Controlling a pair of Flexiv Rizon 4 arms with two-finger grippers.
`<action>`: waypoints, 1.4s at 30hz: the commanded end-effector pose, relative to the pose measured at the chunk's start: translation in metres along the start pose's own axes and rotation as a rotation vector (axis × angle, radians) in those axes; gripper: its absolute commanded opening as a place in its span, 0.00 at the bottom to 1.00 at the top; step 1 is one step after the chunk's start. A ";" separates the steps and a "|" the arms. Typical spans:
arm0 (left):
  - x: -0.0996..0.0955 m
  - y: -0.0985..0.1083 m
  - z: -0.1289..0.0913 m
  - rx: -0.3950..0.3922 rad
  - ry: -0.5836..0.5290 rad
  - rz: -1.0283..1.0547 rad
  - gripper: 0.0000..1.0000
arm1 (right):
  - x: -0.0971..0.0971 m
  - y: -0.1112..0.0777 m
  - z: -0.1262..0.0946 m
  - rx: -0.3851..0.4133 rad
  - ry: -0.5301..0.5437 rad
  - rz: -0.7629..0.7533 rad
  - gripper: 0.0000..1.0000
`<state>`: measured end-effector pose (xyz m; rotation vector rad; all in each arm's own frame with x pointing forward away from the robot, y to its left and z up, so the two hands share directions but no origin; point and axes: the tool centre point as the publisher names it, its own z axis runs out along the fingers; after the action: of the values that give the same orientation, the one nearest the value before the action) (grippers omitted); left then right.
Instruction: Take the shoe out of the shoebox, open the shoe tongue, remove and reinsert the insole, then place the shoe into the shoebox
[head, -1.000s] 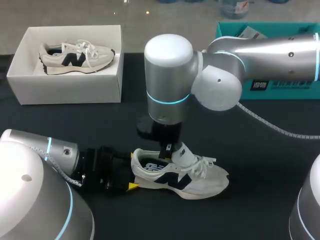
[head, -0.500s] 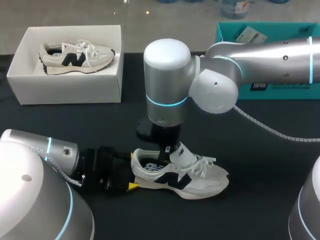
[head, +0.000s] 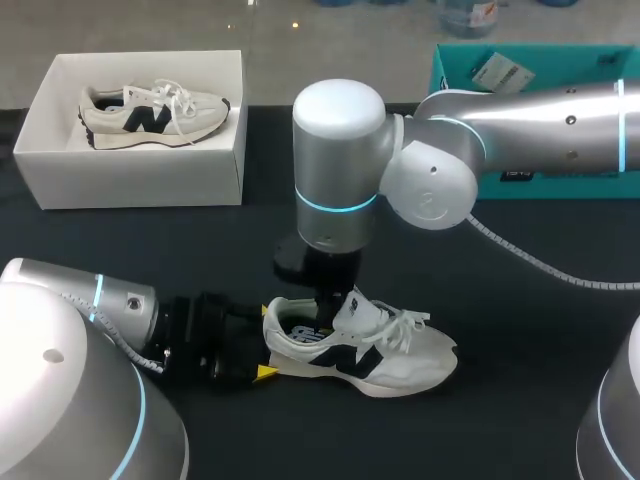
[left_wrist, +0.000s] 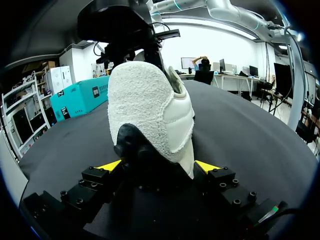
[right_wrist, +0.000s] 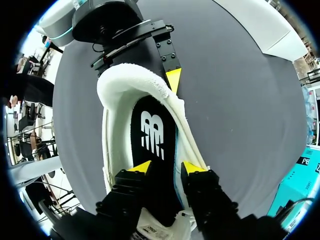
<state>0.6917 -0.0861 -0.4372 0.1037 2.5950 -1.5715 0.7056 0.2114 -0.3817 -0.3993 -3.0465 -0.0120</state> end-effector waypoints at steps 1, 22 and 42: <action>0.002 0.002 0.001 -0.004 0.001 0.001 0.00 | -0.003 0.001 0.003 0.004 0.004 -0.002 0.40; 0.002 0.002 0.001 -0.004 0.001 0.001 0.00 | 0.023 0.032 0.070 0.026 0.154 -0.052 0.35; 0.002 0.002 0.001 -0.004 0.001 0.001 0.00 | 0.024 0.014 0.043 0.087 0.135 -0.032 0.00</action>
<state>0.6907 -0.0847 -0.4379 0.1059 2.5955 -1.5712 0.6909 0.2315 -0.4074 -0.3281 -2.9018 0.0816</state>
